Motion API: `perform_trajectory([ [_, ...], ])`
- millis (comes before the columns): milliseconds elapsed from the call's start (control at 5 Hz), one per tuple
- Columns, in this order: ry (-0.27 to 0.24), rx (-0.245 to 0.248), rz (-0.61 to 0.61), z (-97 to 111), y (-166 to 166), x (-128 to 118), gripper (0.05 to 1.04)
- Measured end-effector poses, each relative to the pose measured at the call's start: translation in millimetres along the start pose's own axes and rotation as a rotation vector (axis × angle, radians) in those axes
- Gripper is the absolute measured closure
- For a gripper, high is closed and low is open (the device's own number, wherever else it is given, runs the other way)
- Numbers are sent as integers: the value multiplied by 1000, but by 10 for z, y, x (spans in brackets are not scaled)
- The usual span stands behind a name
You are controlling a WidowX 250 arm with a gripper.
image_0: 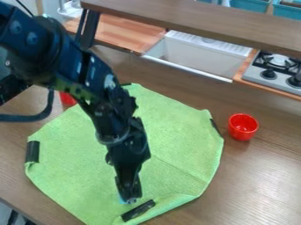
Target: Move the blue cube from the edge of cloth on the table to right
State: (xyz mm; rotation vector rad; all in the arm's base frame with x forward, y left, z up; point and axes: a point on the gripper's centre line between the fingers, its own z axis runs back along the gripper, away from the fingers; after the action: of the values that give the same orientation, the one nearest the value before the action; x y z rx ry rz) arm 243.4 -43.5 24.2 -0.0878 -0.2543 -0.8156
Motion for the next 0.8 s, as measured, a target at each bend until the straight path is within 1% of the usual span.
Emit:
perform_trajectory([
  [200, -34, -16, 10, 110, 75, 193, 631],
  [400, -58, -24, -14, 141, 108, 475, 631],
  [600, -76, -28, -35, 50, 171, 777, 631],
  [800, -87, -13, -52, -75, 188, 1020, 631],
])
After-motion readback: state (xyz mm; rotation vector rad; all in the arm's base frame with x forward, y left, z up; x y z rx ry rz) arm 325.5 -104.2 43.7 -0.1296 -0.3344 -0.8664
